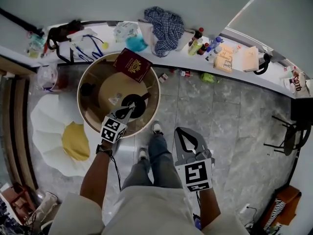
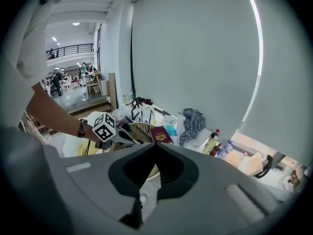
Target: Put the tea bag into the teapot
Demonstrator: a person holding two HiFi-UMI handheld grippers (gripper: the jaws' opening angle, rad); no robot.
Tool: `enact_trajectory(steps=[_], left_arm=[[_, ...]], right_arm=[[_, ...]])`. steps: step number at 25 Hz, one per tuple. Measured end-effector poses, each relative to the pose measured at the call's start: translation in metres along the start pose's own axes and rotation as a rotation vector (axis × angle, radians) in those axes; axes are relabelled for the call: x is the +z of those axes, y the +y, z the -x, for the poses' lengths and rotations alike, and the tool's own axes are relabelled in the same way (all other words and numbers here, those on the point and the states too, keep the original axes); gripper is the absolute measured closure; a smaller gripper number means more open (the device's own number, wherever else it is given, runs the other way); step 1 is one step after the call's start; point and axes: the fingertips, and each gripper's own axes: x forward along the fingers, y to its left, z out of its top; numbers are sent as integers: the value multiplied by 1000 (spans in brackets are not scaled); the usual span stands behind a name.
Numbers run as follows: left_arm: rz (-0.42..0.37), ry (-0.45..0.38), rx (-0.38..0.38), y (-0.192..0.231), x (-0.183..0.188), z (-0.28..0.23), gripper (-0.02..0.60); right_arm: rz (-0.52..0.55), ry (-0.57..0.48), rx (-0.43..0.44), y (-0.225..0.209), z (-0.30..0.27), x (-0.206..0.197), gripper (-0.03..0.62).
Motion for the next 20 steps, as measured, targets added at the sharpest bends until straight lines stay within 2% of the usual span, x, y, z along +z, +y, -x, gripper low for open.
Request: enact_trajectory(steps=[4,8,11,16,20], left_arm=[[29,66,9,6,-14,-15,574],[40,89,23,12,-18,-23,573],[12,115,36,13,-17,-29,572],[-53,216,85,20,-27,-44,572],[-62,282,92,19,-37,-48,568]], right_arm=[[-1,21,2,-11,-9,-3,588],[14,44,-4,-19,-18,-8,588],[19,60,-10,-26,-26,-12,588],[15,60,2,-33,-33,-8,588],[23,69,13,-35,-39,-9,588]])
